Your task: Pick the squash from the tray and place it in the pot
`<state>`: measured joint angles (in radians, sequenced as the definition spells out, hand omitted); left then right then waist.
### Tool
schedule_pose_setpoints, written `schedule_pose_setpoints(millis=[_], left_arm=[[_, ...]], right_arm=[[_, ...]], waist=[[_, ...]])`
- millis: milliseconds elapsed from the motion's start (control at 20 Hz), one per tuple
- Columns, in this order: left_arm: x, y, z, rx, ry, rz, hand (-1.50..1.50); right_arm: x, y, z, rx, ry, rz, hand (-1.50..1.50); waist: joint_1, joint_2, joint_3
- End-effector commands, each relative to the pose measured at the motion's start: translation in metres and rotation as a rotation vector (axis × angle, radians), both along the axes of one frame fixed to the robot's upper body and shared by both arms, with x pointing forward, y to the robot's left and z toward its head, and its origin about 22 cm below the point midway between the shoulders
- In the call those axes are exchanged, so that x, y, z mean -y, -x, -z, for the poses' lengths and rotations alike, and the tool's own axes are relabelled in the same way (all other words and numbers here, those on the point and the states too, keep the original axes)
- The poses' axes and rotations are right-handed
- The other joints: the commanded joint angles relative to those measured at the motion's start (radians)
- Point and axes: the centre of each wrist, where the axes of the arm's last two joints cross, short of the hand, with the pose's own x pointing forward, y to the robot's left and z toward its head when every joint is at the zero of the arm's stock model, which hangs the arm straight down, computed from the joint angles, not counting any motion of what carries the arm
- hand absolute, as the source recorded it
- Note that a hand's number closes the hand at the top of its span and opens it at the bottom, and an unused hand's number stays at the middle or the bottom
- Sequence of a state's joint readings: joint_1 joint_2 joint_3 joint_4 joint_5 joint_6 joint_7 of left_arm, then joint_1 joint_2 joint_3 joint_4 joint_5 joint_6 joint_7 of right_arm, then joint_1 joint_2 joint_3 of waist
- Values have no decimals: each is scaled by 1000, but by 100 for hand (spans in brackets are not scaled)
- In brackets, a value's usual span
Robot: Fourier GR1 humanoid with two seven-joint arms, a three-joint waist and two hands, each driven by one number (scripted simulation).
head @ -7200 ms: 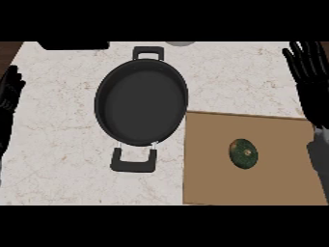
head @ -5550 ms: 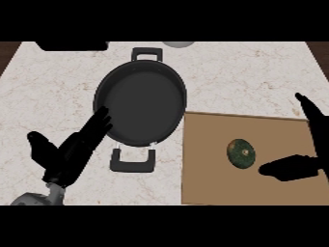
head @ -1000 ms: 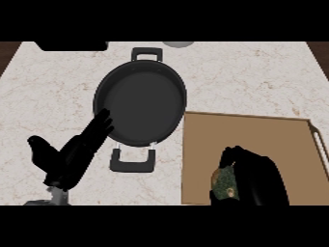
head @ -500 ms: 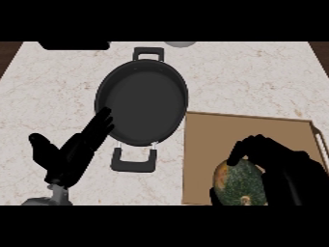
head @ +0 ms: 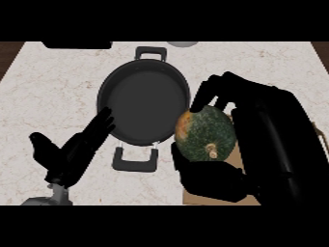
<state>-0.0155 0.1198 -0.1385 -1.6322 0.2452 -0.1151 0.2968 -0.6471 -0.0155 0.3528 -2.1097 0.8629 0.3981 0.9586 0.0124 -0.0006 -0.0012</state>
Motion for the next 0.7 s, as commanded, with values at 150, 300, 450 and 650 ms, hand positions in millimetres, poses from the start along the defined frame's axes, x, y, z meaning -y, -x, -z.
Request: schedule_pose_setpoints(millis=[150,300,450,650], left_arm=[[-2,-6,-1,1,-14,4,0],[8,-2,-8,-1,-12,17,0],[12,3,10,12,5,3,0],[22,2,-6,7,-1,24,0]], right_arm=[[-31,-70,-1,-69,-19,21,150],[-45,-92,-26,-87,-37,-10,150],[-57,-116,8,-91,-13,-35,150],[-81,-141,7,-90,-9,-42,150]], waist=[[3,4,1],[6,3,1],[8,6,0],[16,6,1]])
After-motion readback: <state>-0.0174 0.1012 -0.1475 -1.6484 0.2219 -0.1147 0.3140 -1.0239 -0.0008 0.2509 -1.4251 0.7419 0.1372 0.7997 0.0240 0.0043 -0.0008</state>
